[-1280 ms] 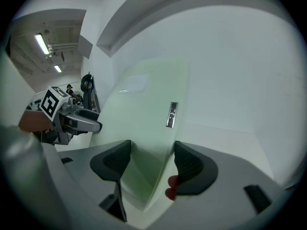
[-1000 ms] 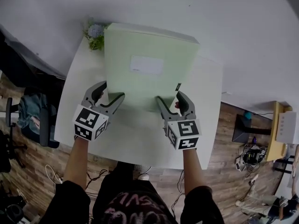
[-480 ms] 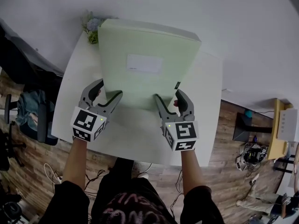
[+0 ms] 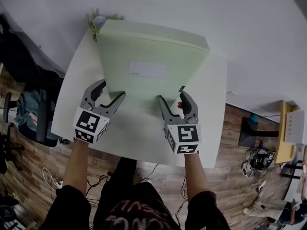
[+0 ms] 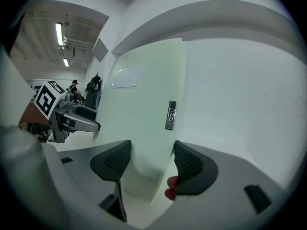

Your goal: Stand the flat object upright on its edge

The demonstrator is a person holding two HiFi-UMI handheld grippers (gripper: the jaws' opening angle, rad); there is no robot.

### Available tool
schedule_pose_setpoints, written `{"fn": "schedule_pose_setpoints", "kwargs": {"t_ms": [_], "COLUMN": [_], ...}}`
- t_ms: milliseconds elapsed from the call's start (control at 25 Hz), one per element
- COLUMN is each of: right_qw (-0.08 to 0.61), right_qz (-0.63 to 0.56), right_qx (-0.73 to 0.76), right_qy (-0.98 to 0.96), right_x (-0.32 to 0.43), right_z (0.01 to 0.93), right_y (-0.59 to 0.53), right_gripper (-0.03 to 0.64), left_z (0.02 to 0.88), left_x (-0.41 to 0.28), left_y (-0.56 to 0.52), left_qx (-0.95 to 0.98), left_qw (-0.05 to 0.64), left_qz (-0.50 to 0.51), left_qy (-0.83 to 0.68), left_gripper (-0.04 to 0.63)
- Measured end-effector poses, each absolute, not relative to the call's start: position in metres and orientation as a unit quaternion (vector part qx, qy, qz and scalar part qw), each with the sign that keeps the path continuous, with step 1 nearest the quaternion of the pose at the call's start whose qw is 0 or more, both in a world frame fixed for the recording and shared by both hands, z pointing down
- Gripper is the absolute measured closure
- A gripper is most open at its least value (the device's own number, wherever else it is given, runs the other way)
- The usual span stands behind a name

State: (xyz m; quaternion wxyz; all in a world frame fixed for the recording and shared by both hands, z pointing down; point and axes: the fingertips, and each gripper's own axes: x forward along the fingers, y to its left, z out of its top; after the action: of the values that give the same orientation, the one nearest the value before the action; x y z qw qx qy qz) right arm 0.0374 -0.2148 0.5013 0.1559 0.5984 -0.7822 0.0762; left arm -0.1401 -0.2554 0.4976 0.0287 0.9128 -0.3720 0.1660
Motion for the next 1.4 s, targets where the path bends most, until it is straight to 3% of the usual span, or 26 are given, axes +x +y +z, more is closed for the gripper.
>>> {"fn": "schedule_pose_setpoints", "kwargs": {"t_ms": [1400], "right_qw": [0.098], "right_qz": [0.026], "right_qx": [0.61], "right_qy": [-0.786], "right_x": [0.025], "right_z": [0.5], "right_y": [-0.18], "right_gripper": [0.334], "left_z": [0.505], "left_x": [-0.149], "left_y": [-0.221], "left_qx": [0.905], "left_qw": [-0.012], "left_qz": [0.162], "left_qy": [-0.394], "left_gripper": [0.291]}}
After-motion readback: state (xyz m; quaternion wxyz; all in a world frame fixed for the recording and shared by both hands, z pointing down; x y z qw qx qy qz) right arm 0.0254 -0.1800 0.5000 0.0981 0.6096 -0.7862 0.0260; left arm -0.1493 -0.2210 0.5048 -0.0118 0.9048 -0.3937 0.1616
